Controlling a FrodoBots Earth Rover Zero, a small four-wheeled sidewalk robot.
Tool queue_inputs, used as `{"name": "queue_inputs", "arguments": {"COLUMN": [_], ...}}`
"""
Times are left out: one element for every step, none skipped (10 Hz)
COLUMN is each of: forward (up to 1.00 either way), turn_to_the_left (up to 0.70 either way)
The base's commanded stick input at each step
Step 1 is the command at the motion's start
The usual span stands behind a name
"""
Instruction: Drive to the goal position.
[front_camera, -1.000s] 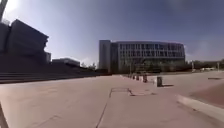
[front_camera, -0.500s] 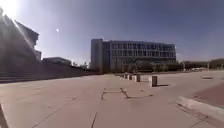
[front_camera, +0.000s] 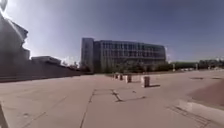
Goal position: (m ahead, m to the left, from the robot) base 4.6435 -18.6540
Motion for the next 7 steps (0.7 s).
{"name": "queue_inputs", "arguments": {"forward": [0.70,0.70,0.70,0.70,0.70,0.70,0.70], "turn_to_the_left": [0.00,0.00,0.00,0.00,-0.13,-0.35,-0.35]}}
